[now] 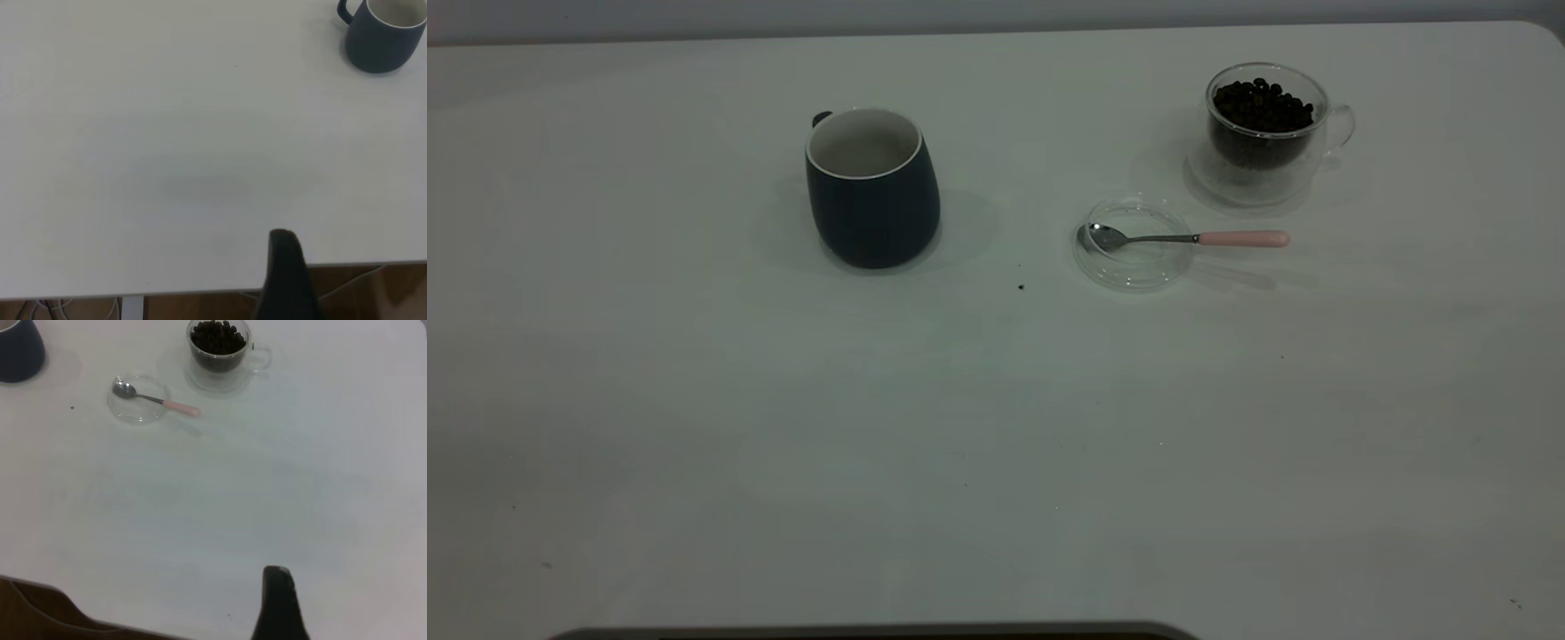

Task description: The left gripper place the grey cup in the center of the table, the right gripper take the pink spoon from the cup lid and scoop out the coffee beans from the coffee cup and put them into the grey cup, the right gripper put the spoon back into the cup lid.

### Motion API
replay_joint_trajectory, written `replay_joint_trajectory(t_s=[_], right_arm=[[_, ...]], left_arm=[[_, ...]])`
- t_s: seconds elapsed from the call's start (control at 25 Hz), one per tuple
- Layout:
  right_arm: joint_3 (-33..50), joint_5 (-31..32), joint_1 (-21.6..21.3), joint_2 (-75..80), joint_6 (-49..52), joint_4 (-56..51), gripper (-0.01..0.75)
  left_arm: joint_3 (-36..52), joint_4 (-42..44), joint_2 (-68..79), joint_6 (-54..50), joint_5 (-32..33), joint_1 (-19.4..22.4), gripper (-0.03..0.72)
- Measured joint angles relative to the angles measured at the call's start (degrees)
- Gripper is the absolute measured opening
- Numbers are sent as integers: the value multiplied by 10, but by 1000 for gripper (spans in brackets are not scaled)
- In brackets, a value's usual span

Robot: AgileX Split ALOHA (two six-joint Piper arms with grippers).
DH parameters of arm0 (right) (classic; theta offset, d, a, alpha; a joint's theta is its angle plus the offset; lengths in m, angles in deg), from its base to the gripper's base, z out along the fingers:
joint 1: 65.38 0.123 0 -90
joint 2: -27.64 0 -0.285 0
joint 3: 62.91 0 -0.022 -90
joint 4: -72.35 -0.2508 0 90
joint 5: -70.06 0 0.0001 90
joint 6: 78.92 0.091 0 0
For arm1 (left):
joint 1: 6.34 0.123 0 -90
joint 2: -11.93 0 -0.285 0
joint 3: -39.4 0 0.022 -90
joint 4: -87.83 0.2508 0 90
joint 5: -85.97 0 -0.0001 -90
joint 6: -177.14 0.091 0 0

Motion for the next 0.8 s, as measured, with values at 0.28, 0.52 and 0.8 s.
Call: replay_joint_trajectory(t_s=[0.28,0.52,0.8], right_arm=[[0,0,0,0,-1,-22,581],[0,0,0,0,17,-5,582],[0,0,0,0,105,67,581]], left_arm=[[0,0,0,0,0,0,586],[0,0,0,0,0,0,586],[0,0,0,0,0,0,586]])
